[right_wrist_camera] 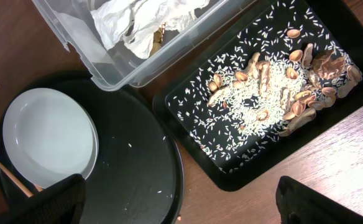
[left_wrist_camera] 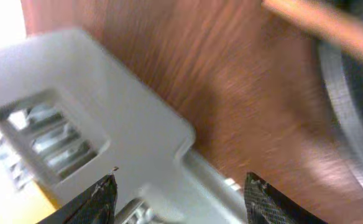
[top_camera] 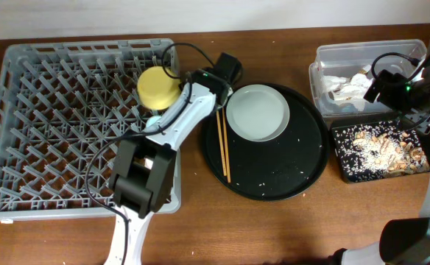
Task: Sort waste into correct bins and load items into the dishwasher rack
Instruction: 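Set the yellow bowl upright in the rack and release it, then reach the left gripper to the white plate rim and grasp it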
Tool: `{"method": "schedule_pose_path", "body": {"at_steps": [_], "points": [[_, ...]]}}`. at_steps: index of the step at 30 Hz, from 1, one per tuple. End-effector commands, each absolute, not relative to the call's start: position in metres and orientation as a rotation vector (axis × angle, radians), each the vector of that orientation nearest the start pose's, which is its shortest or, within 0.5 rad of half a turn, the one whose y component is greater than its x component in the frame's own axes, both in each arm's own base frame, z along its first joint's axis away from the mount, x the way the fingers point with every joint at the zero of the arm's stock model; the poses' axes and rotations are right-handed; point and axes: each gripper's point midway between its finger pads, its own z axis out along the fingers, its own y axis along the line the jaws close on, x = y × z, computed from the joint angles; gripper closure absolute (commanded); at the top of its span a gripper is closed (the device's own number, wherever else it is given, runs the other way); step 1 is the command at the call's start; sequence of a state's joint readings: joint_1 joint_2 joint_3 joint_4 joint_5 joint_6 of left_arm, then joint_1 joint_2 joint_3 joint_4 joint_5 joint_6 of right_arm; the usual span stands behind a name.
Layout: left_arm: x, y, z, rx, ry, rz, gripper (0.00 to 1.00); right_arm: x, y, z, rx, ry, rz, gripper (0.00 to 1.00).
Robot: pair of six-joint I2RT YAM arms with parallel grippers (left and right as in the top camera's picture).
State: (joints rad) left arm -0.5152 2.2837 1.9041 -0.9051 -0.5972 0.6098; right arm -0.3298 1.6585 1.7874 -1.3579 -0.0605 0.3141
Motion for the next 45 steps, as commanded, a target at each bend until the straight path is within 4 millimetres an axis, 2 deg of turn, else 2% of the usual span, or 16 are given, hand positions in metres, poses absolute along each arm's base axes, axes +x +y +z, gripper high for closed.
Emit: {"method": "schedule_pose_path", "body": {"at_steps": [1, 4, 6, 8, 10, 12, 14, 18, 21, 24, 26, 30, 34, 37, 42, 45], "points": [[0.497, -0.133, 0.081, 1.306, 2.392, 1.061, 0.35, 0.341, -0.110, 0.241, 0.884, 2.641, 0.059, 0.01], [0.508, -0.134, 0.092, 1.153, 2.374, 1.076, 0.35, 0.341, -0.110, 0.241, 0.884, 2.641, 0.059, 0.02], [0.523, -0.144, 0.118, 1.016, 2.338, 1.029, 0.34, 0.341, -0.110, 0.241, 0.884, 2.641, 0.059, 0.02], [0.528, -0.180, 0.128, 0.989, 2.330, 0.794, 0.34, 0.341, -0.110, 0.241, 0.884, 2.641, 0.059, 0.02], [0.492, -0.255, 0.101, 1.067, 2.425, 0.281, 0.36, 0.341, -0.110, 0.241, 0.884, 2.641, 0.059, 0.02], [0.465, -0.274, 0.089, 0.772, 2.637, -0.023, 0.48, 0.341, -0.110, 0.241, 0.884, 2.641, 0.059, 0.02], [0.440, -0.289, 0.083, 0.504, 2.799, -0.233, 0.49, 0.341, -0.110, 0.241, 0.884, 2.641, 0.059, 0.02], [0.426, -0.339, 0.084, 0.685, 2.688, -0.251, 0.49, 0.341, -0.110, 0.241, 0.884, 2.641, 0.059, 0.02], [0.441, -0.324, 0.059, 0.403, 2.761, -0.183, 0.49, 0.341, -0.110, 0.241, 0.884, 2.641, 0.058, 0.02], [0.482, -0.286, 0.062, 0.146, 2.719, -0.164, 0.50, 0.341, -0.110, 0.241, 0.884, 2.641, 0.059, 0.02], [0.493, -0.275, 0.058, 0.098, 2.709, -0.158, 0.50, 0.341, -0.110, 0.241, 0.884, 2.641, 0.059, 0.02], [0.492, -0.276, 0.024, 0.090, 2.756, -0.146, 0.57, 0.341, -0.110, 0.241, 0.884, 2.641, 0.058, 0.02], [0.494, -0.278, 0.026, 0.091, 2.743, -0.156, 0.59, 0.341, -0.110, 0.241, 0.883, 2.640, 0.059, 0.02], [0.484, -0.285, 0.022, 0.122, 2.764, -0.139, 0.72, 0.341, -0.110, 0.241, 0.884, 2.641, 0.059, 0.02], [0.468, -0.298, -0.008, 0.180, 2.808, -0.097, 0.74, 0.341, -0.110, 0.241, 0.884, 2.641, 0.059, 0.02], [0.467, -0.299, -0.008, 0.182, 2.810, -0.102, 0.99, 0.341, -0.110, 0.241, 0.883, 2.640, 0.059, 0.02]]}}
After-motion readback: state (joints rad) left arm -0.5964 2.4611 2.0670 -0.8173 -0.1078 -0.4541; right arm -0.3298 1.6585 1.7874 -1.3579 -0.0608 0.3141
